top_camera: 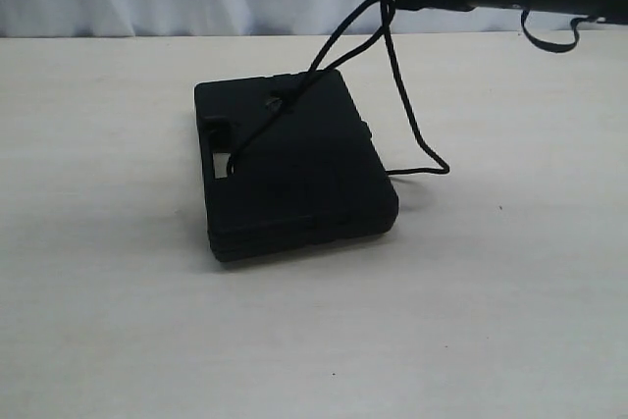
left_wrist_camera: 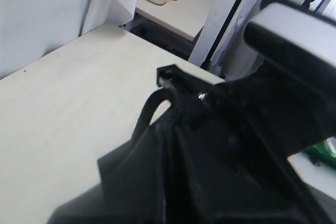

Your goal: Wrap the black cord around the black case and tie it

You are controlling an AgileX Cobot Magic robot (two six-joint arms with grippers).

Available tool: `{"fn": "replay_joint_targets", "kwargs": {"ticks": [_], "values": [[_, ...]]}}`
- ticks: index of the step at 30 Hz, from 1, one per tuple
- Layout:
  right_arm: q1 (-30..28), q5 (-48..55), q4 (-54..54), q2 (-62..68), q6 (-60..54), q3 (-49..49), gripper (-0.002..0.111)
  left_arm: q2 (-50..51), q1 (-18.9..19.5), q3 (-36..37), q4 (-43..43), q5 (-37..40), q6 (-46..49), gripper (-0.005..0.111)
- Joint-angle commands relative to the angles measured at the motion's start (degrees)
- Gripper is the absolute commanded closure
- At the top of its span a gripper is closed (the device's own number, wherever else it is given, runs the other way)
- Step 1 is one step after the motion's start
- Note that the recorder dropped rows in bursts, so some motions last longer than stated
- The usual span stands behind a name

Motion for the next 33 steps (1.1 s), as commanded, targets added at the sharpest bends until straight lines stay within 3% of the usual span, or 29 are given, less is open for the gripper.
{"fn": "replay_joint_targets", "kwargs": {"ticks": [1,5,7,10,12,13,15,16,20,28,33], "values": [[-2.5,-3.6,0.5,-2.3,4.5,-0.4,0.104,-2.5,0.3,-0.4,12.0,-0.9,-2.4,0.080],[-6.5,-2.5,0.5,-3.0,8.8,-0.4,0.104,-5.0,1.0,-0.4,31.2,-1.1,-12.4,0.064],[-8.2,-2.3,0.5,-3.0,11.0,-0.4,0.104,-5.6,1.8,-0.4,44.4,0.4,-21.8,0.060],[-10.8,-2.3,0.2,-3.0,14.4,-0.4,0.104,-5.6,3.9,0.5,60.6,4.7,-36.2,0.059],[-12.1,-3.5,-1.8,-3.0,15.9,-0.4,0.104,-5.4,5.6,2.9,66.6,6.1,-44.7,0.059],[-12.8,-5.3,-5.2,-3.0,16.9,-0.4,0.104,-4.7,7.7,5.7,70.4,7.2,-54.6,0.059],[-12.8,-8.1,-8.8,-2.7,19.7,-0.4,0.104,-3.7,10.5,10.0,69.7,7.4,-67.7,0.059],[-12.8,-8.1,-8.9,-2.5,19.4,-0.4,0.104,-3.4,11.1,11.0,69.3,7.4,-69.5,0.059],[-12.6,-7.5,-8.9,1.1,21.3,-0.4,0.104,-0.8,10.5,15.4,59.0,6.2,-68.5,0.059],[-12.6,-1.8,-8.9,3.1,22.2,-0.4,0.104,6.2,9.9,16.2,57.7,-6.2,-70.9,0.059],[-12.6,-1.5,-8.9,3.1,22.2,-0.4,0.104,9.7,9.9,16.2,52.6,-12.3,-70.7,0.059]]}}
